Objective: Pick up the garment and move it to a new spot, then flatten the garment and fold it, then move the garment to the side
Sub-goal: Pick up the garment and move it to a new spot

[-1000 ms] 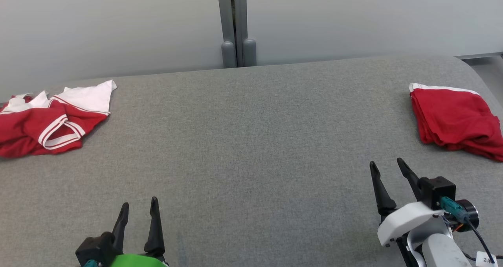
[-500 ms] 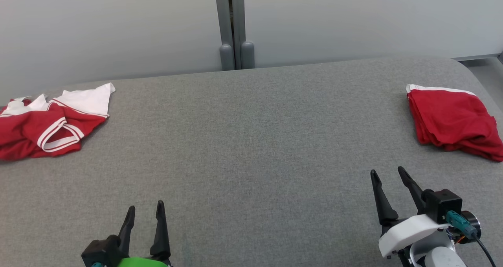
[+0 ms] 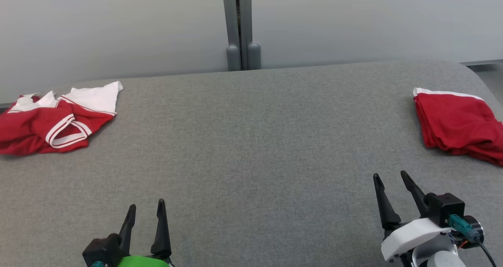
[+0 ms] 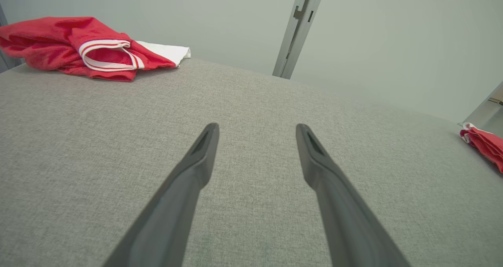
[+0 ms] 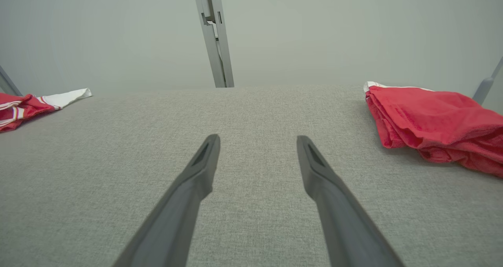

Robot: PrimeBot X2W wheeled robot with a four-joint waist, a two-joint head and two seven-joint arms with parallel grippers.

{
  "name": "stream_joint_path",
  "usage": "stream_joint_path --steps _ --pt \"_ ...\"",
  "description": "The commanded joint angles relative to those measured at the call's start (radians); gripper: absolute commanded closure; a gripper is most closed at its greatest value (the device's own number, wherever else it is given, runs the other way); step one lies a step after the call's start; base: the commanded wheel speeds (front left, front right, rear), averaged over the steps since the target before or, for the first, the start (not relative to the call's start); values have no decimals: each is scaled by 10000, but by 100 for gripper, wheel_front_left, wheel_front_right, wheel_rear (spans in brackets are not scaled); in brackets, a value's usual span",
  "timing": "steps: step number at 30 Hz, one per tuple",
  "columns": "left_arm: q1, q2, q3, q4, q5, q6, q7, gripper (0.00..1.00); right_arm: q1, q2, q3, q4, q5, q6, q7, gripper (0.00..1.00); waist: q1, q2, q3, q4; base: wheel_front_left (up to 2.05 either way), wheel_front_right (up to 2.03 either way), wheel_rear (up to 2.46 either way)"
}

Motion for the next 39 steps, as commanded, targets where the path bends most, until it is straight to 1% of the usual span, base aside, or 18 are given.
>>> stream_joint_path --steps 1,4,5,6,12,14,17,22,26,34,36,39 --pt "-185 10 -2 -25 -35 25 -2 0 137 -32 -67 -27 21 -12 -44 0 0 0 -38 268 0 0 0" --pt "-276 13 -84 -35 46 23 0 0 238 -29 -219 -107 -58 -12 -44 0 0 0 -91 850 0 0 0" --pt "-312 16 -106 -38 100 17 -2 0 274 -31 -289 -145 -72 -12 -44 0 0 0 -116 1136 0 0 0" --pt "-373 19 -106 -64 182 9 -2 0 284 -31 -363 -190 -96 -12 -44 0 0 0 -146 1706 0 0 0" --pt "-390 30 92 -166 480 -57 -2 0 226 -34 -214 -339 69 -12 -44 0 0 0 -182 3552 0 0 0" --pt "-340 39 163 -214 532 -76 -2 0 210 -29 -146 -351 137 -12 -45 0 0 0 -176 4085 0 0 0" --pt "-227 41 276 -281 555 -80 0 0 184 -32 13 -323 242 -12 -45 0 0 0 -155 4694 0 0 0" --pt "39 31 749 -706 479 48 -2 0 -178 -41 596 -172 314 -12 -45 0 0 0 84 4877 0 0 0" --pt "166 18 920 -902 463 77 -2 0 -340 -43 752 -98 315 -12 -45 0 0 0 140 4907 0 0 0" --pt "175 10 886 -910 511 76 0 0 -211 -40 731 -178 293 -12 -45 0 0 0 95 4880 0 0 0" --pt "56 15 913 -924 -11 21 -2 0 -168 -40 637 -237 252 -12 -45 0 0 0 87 4879 0 0 0" --pt "-280 51 1027 -1020 7 -9 -2 0 -220 -41 461 -368 133 -12 -45 0 0 0 182 4875 0 0 0"
